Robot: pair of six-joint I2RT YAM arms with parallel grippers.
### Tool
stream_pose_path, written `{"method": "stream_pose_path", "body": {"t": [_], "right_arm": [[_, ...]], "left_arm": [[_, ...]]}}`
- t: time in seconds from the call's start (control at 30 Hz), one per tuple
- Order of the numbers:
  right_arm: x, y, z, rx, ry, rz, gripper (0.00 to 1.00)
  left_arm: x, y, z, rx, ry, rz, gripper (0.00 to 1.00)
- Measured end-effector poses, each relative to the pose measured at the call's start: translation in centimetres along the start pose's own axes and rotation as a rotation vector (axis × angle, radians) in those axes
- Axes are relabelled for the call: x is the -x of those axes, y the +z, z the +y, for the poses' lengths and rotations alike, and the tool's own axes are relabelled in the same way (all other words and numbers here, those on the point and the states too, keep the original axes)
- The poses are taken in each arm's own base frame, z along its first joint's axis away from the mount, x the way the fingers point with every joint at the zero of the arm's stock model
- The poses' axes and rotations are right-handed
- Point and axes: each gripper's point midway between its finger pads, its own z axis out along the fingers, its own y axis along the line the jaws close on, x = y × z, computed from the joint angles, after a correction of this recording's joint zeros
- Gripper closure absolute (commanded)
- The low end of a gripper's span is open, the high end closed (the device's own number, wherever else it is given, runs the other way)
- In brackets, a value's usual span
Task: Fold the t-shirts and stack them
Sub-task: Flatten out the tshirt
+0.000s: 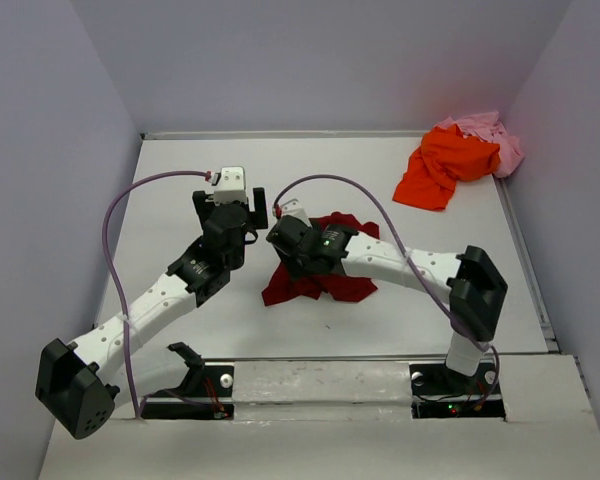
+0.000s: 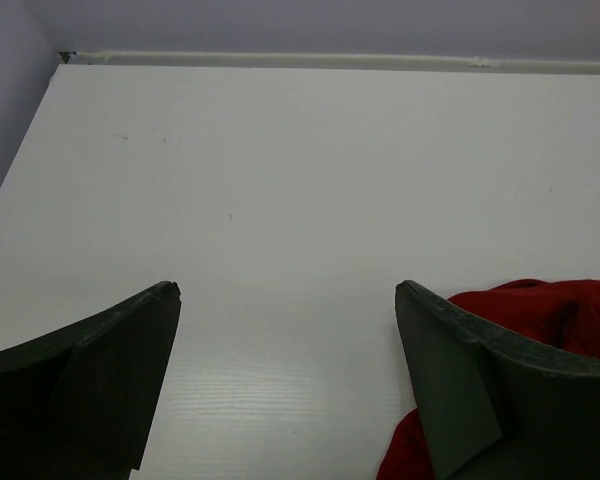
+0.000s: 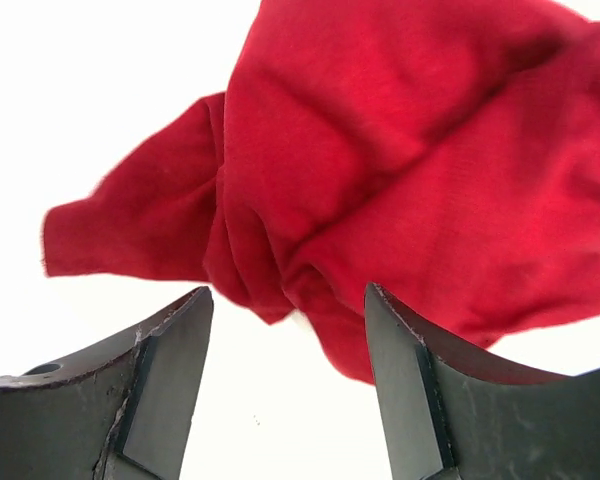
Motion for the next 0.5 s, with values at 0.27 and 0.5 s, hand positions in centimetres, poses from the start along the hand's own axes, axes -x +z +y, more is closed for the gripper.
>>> {"method": "stream_pose_path", "body": {"t": [0.27, 0.5], "right_arm": [[1.7, -4.2, -3.5, -0.055, 0.094, -0.122, 0.32], [-2.4, -0.8, -5.2, -0.206, 0.127, -0.043, 0.34]], "left_arm": [[0.0, 0.0, 0.0, -0.001, 0.0, 0.0, 0.01], [0.0, 0.0, -0.1, -0.003, 0.0, 0.001, 0.01]]}}
